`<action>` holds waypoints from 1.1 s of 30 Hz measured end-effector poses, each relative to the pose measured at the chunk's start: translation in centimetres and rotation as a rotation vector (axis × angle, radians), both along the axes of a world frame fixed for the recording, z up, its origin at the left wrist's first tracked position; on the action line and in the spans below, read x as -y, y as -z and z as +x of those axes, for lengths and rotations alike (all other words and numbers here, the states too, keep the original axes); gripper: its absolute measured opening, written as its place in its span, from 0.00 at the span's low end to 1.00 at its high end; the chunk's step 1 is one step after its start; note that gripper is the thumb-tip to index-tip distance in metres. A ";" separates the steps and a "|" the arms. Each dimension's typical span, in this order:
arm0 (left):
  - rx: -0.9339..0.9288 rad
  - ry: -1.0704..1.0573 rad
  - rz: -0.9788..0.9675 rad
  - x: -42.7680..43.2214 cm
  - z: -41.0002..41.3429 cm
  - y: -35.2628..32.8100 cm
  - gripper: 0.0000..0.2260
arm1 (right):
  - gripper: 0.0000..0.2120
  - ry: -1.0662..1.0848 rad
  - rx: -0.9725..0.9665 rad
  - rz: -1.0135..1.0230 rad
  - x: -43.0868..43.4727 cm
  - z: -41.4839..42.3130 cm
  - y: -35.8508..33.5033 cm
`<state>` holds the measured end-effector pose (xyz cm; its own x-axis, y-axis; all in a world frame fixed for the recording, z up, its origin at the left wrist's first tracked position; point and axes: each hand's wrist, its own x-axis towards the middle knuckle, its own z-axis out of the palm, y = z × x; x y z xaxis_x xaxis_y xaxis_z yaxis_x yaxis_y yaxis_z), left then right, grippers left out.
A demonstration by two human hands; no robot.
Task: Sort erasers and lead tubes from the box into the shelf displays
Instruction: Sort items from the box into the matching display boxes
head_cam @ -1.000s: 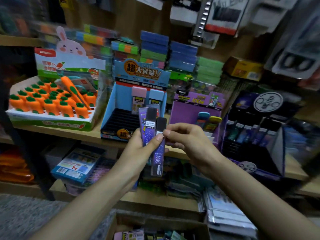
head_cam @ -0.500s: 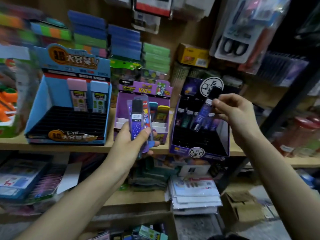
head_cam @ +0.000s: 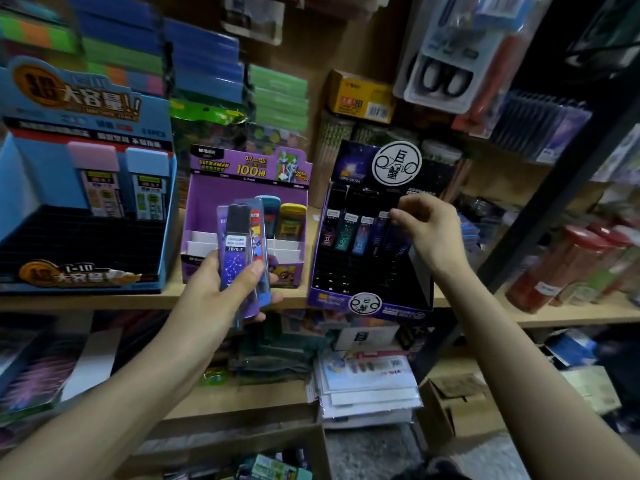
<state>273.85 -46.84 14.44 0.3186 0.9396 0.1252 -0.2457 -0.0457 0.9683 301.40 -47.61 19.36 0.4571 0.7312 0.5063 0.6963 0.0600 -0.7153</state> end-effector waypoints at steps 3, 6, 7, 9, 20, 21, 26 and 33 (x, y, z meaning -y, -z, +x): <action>-0.002 0.002 0.001 -0.1 0.0 0.2 0.08 | 0.05 0.022 -0.038 -0.064 -0.5 0.3 0.8; -0.009 0.016 0.008 0.0 0.1 0.3 0.09 | 0.03 0.055 -0.053 -0.090 -0.8 0.4 1.6; -0.012 0.022 0.009 0.1 0.2 0.3 0.10 | 0.04 0.067 -0.043 -0.096 -1.0 0.5 1.7; -0.016 0.032 0.010 0.3 0.3 0.2 0.14 | 0.06 0.095 -0.031 -0.132 -1.1 0.5 1.5; -0.045 0.082 0.000 0.9 0.5 0.2 0.14 | 0.08 -0.295 -0.054 -0.134 2.8 -10.1 -2.1; -0.045 0.099 -0.009 1.1 0.5 0.3 0.11 | 0.10 -0.357 -0.139 -0.186 3.1 -11.5 -1.7; -0.097 0.143 0.010 2.5 0.4 0.8 0.12 | 0.17 -0.385 -0.311 -0.344 3.3 -14.7 0.5; -0.045 0.090 -0.072 3.3 2.0 0.5 0.09 | 0.06 -0.467 -0.778 -0.323 4.4 -14.0 0.5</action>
<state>275.89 -50.12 13.89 0.4058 0.9130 0.0422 -0.2021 0.0446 0.9784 287.40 -51.97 18.84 0.2070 0.9756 -0.0731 -0.0238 -0.0697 -0.9973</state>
